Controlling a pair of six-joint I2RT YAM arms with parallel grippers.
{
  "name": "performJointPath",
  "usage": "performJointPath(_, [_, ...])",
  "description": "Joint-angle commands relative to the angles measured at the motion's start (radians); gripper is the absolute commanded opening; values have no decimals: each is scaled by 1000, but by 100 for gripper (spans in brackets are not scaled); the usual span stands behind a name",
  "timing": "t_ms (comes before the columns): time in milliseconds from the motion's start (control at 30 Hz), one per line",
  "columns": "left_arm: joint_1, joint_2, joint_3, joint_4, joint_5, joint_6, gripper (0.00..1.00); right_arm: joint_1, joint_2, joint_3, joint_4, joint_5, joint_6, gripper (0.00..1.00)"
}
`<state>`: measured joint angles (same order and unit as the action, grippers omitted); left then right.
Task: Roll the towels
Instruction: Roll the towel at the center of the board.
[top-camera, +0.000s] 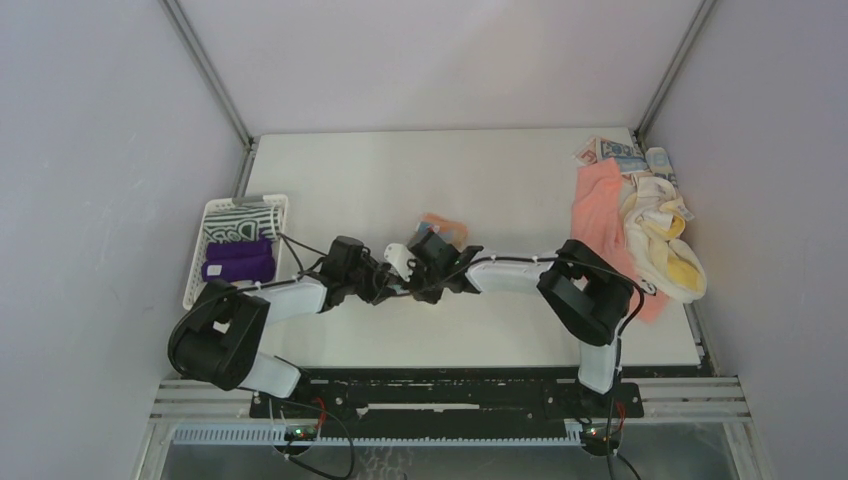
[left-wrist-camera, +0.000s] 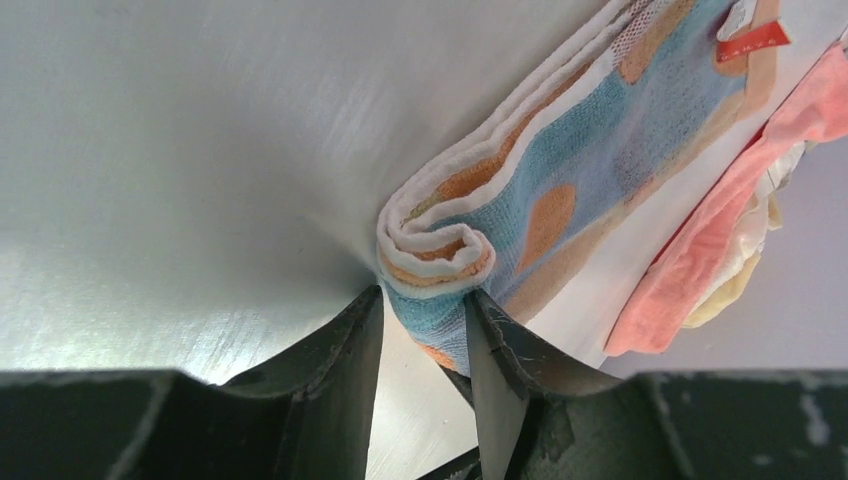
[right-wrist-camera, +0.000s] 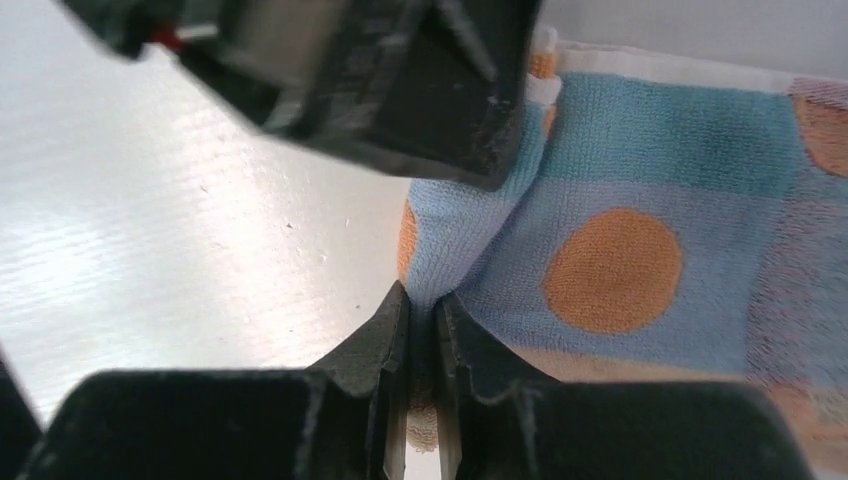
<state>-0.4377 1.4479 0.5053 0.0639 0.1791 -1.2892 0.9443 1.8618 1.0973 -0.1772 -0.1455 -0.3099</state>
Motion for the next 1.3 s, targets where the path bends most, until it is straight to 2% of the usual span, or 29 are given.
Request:
performJointPath(0, [12,-7,-10,-140,-76,73,44,-78,78,69,-153,-345,194,8])
performJointPath(233, [11,10,7,-157,-87,87,45,-220,185,123,-129,-637,398,7])
performJointPath(367, [11,52,11,-157,-88,85,41,-250,216,122,-112,-654,466,10])
performJointPath(533, [11,96,46,-201,-102,91,39,-232,164,97,-79,-634,475,19])
performJointPath(733, [11,120,81,-282,-146,115,32,-187,-11,31,-53,-439,408,43])
performJointPath(833, [11,132,93,-307,-148,128,31,-128,-139,-31,-24,-180,351,52])
performJointPath(1033, [10,119,112,-346,-167,149,31,65,-240,-63,-33,242,235,54])
performJointPath(1133, [10,117,120,-351,-165,156,31,169,-239,-70,-1,370,184,55])
performJointPath(1267, [8,120,122,-351,-161,160,31,231,-192,-63,17,466,155,54])
